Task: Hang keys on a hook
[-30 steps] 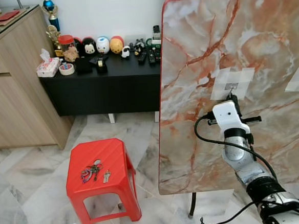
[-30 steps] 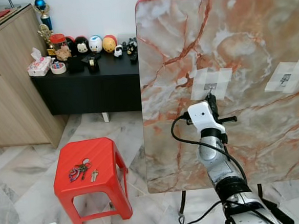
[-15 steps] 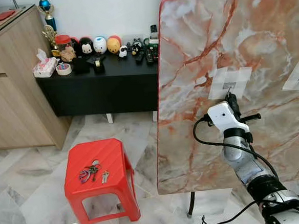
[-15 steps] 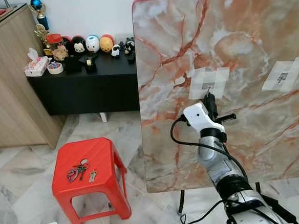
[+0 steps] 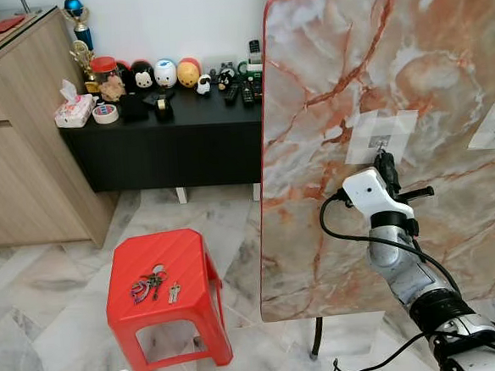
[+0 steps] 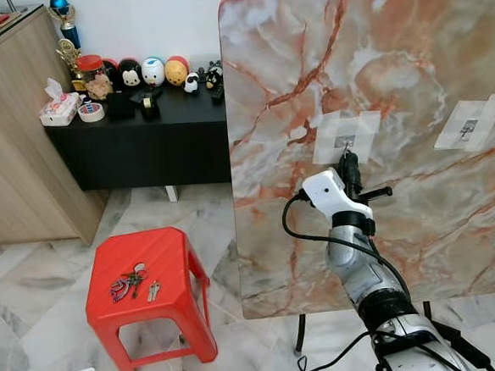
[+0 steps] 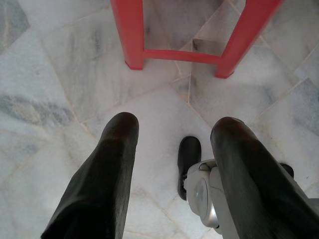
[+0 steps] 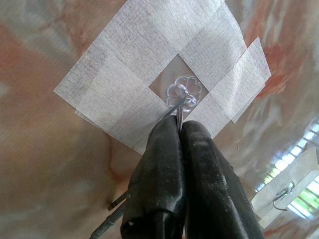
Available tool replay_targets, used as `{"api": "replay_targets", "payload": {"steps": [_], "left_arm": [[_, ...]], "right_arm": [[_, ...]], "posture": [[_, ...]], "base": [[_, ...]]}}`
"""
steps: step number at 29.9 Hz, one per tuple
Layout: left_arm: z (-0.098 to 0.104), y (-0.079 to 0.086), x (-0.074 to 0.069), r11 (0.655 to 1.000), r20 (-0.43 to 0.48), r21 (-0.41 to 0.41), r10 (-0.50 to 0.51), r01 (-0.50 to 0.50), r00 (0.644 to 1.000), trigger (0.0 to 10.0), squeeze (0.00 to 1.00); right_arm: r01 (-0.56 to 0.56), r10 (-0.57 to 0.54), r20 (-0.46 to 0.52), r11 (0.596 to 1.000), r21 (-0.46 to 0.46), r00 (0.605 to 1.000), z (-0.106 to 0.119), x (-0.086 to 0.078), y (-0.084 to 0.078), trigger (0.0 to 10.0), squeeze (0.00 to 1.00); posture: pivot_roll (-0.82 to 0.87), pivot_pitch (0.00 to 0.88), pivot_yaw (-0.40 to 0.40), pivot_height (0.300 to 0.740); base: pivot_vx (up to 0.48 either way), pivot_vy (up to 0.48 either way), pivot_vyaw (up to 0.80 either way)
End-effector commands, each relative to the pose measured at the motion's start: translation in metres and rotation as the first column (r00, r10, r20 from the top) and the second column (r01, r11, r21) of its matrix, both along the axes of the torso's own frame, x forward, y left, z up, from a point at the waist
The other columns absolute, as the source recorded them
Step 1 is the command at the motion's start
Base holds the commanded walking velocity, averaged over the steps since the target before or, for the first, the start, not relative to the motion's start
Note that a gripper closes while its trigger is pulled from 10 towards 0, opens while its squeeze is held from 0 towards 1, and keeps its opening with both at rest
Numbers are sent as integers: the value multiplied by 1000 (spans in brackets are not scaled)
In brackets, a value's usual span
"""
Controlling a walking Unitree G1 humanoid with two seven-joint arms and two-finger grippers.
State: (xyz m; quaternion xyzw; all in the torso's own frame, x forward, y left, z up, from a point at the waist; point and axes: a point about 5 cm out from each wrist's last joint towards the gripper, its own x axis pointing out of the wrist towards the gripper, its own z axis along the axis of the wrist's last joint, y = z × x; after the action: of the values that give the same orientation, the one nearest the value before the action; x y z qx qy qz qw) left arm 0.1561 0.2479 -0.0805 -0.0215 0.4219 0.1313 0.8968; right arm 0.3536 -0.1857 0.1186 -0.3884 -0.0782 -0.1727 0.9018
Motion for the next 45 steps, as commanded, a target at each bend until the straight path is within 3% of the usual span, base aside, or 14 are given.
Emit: {"api": "replay_targets", "payload": {"steps": [1,9,22,23,24,32,33,45], "left_arm": [[-3,-4,-3,1000,-19,-9,-7,7,1000,10000,0],[-4,-8,-2,1000,-27,-15,-10,10,1000,10000,0],[-3,-2,-5,1000,-35,-12,-3,3,999,10000,0],[-3,-2,-5,1000,-36,-12,-3,3,999,10000,0],[-4,-1,-6,1000,-36,-13,-3,2,999,10000,0],[-4,0,-9,1000,-44,-14,-1,0,999,10000,0],[-5,0,-9,1000,-46,-14,0,0,999,10000,0],[-5,-2,-9,1000,-50,-18,-1,0,999,10000,0]], "right_arm": [[-32,32,62,999,-1,998,16,5,6,10000,0],[-43,43,-20,999,1,999,4,4,10,10000,0],[-56,56,-29,998,17,998,3,4,12,10000,0],[-58,59,-30,998,21,998,3,4,12,10000,412],[-60,61,-31,998,26,998,3,4,12,10000,1000],[-74,76,-49,996,43,996,0,3,14,10000,1000],[-78,80,-48,996,44,996,0,3,14,10000,0],[-85,89,-49,994,72,995,-2,2,15,10000,0]], "posture": [[30,0,-51,740],[30,0,-52,740],[30,0,-55,740],[31,0,-56,740],[31,0,-56,740],[31,0,-56,740],[31,0,-56,740],[30,0,-56,740]], "base": [[0,0,0],[0,0,0],[0,0,0],[0,0,0],[0,0,0],[0,0,0],[0,0,0],[0,0,0]]}}
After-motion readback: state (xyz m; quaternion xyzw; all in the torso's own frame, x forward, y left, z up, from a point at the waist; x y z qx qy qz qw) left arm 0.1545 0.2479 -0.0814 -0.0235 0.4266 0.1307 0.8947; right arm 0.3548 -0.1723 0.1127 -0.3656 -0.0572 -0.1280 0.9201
